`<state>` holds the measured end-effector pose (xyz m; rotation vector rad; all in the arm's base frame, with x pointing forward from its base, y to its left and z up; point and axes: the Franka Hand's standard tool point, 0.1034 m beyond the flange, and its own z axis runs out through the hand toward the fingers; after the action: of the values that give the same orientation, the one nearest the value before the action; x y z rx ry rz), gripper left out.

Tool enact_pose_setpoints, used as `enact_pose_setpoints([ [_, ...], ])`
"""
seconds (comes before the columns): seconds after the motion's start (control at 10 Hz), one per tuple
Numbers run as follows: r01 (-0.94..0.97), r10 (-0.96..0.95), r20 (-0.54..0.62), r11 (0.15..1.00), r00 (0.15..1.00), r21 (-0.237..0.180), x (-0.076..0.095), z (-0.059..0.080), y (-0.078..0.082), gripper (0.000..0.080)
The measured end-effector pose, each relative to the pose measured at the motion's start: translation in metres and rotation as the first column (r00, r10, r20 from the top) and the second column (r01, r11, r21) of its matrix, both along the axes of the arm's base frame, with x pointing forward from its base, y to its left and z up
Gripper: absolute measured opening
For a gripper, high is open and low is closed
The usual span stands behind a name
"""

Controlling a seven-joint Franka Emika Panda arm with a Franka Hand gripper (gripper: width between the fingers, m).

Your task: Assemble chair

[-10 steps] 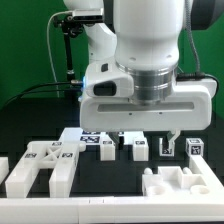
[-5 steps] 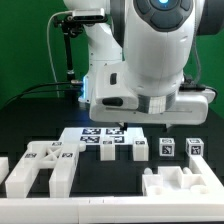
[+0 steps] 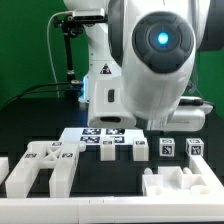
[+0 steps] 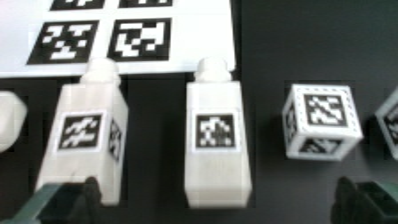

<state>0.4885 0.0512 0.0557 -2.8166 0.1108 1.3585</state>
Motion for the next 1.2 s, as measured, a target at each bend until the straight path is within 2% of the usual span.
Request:
enact_pose_setpoints([
  [0.2,-0.011,0.011,-0.011,1.000,1.000,-0.001,-0.005,-0.014,0.006,0.0649],
  [0.6,-0.011,0.011,-0.004,1.000,1.000,-0.001,-0.005,-0.018,0.007,0.0649],
  [0.8,-0.009,0.009,0.011,1.000,1.000,-0.004,-0.016,-0.037,0.007,0.0649],
  [1.1,-0.014,0.014,-0.015,1.000,1.000,-0.004,-0.028,-0.047,0.011,0.0649],
  [1.2,-0.014,0.014,-0.013,1.000,1.000,-0.004,-0.027,-0.046,0.011,0.0524],
])
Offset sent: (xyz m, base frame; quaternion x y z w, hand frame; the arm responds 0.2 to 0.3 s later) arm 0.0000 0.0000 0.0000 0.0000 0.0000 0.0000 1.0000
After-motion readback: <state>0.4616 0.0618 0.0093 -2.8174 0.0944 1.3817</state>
